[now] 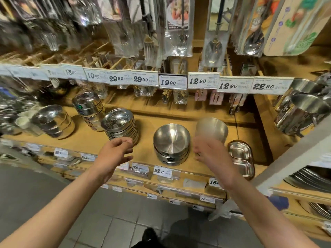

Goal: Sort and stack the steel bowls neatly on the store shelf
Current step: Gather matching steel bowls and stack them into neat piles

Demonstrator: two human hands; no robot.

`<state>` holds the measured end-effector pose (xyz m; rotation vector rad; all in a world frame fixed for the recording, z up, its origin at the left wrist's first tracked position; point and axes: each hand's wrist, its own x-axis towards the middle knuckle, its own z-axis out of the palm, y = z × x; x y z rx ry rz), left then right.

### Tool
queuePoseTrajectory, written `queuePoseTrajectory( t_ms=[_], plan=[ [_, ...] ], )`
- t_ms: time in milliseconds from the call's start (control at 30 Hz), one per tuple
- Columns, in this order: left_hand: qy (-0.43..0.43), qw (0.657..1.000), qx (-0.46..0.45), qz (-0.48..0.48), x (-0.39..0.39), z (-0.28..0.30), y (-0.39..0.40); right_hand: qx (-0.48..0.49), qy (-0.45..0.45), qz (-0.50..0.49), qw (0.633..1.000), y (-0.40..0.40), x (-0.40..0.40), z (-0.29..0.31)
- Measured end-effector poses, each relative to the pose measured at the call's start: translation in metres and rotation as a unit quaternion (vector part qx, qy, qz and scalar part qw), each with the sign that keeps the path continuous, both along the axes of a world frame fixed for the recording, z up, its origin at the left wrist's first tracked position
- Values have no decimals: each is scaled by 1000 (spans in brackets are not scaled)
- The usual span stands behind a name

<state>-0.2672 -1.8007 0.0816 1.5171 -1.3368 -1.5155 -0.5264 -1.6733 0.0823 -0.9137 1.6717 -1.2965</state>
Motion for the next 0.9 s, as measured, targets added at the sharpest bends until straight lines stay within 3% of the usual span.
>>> queuePoseTrajectory(
  t_ms=[267,600,900],
  plan=[
    [23,995,-1,101,120,12,-22,22,-44,61,997,-56,96,-15],
    [38,993,0,108,289,9,-88,52,-74,49,995,-146,256,-45],
    [42,995,46,81,323,-16,-160,103,-74,2,992,-196,311,-54]
  ],
)
